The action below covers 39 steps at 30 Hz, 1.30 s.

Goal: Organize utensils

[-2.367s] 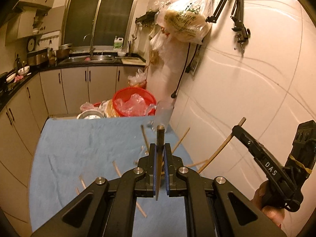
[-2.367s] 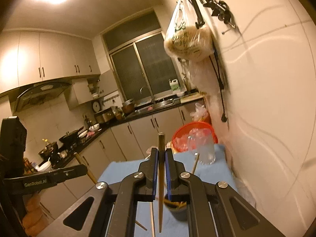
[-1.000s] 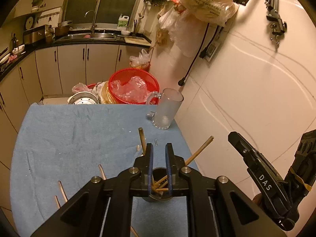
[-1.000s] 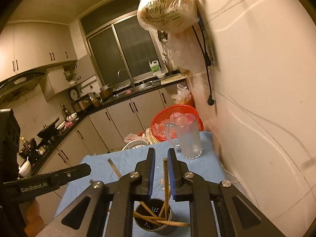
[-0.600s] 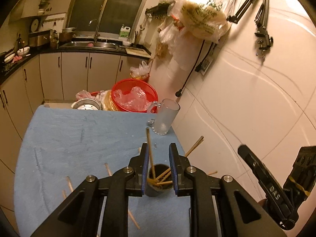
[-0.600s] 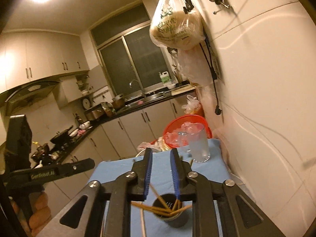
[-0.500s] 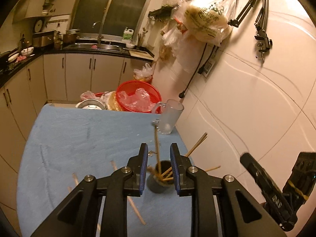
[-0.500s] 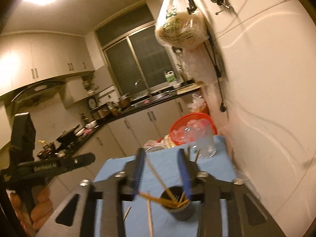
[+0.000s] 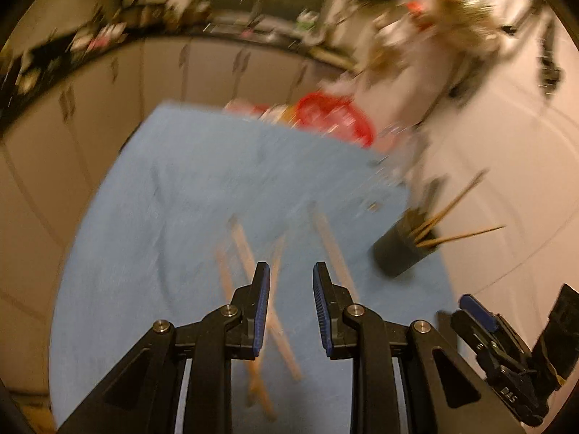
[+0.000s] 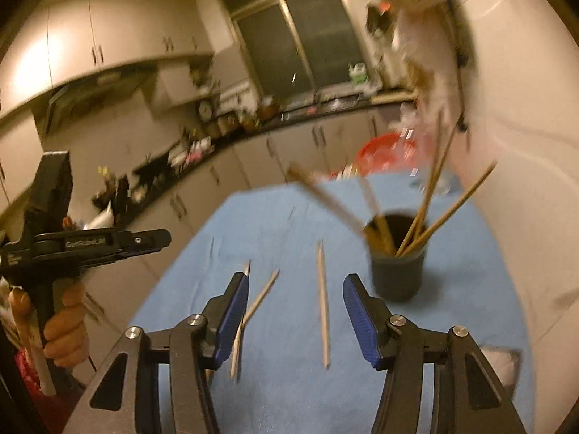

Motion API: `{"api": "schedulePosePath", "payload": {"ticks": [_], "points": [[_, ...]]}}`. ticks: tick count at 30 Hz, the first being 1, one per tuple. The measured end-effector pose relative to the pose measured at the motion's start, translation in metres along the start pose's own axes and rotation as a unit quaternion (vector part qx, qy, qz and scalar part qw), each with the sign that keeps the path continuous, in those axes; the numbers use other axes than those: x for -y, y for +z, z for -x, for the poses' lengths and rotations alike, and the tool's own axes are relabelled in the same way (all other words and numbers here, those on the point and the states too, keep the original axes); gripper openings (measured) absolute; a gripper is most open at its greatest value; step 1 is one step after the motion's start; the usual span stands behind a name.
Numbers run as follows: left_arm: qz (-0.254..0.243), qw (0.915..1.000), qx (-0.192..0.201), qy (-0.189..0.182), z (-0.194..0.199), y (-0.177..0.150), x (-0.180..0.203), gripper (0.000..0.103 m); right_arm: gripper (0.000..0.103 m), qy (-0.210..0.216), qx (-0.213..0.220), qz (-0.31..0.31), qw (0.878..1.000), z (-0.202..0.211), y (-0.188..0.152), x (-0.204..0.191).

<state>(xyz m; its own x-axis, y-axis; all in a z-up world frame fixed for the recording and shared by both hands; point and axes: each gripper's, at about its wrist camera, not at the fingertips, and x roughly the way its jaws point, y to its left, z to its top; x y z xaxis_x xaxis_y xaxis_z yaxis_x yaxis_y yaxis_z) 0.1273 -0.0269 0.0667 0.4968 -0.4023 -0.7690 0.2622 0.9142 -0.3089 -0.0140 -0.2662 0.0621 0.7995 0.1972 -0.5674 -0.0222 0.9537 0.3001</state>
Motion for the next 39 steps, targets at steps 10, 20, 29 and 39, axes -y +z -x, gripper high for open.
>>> {"api": "schedulePosePath", "payload": {"ticks": [10,20,29,39], "points": [[0.075,0.9925,-0.095,0.018,-0.074,-0.029,-0.053,0.024,0.059,0.006,-0.087,0.004,0.996,-0.056,-0.054,-0.011],[0.072,0.9903,-0.109,0.047,-0.131,-0.001,-0.048,0.024,0.059,-0.003,-0.084,0.004,0.996,-0.052,-0.047,-0.005],[0.059,0.9889,-0.101,0.091,-0.124,-0.011,-0.068,0.007,0.051,0.02,-0.122,0.036,0.992,-0.08,-0.02,-0.025],[0.056,0.9922,-0.091,0.064,-0.11,-0.023,-0.094,0.009,0.041,0.054,-0.238,0.053,0.968,-0.217,0.034,-0.072]]}}
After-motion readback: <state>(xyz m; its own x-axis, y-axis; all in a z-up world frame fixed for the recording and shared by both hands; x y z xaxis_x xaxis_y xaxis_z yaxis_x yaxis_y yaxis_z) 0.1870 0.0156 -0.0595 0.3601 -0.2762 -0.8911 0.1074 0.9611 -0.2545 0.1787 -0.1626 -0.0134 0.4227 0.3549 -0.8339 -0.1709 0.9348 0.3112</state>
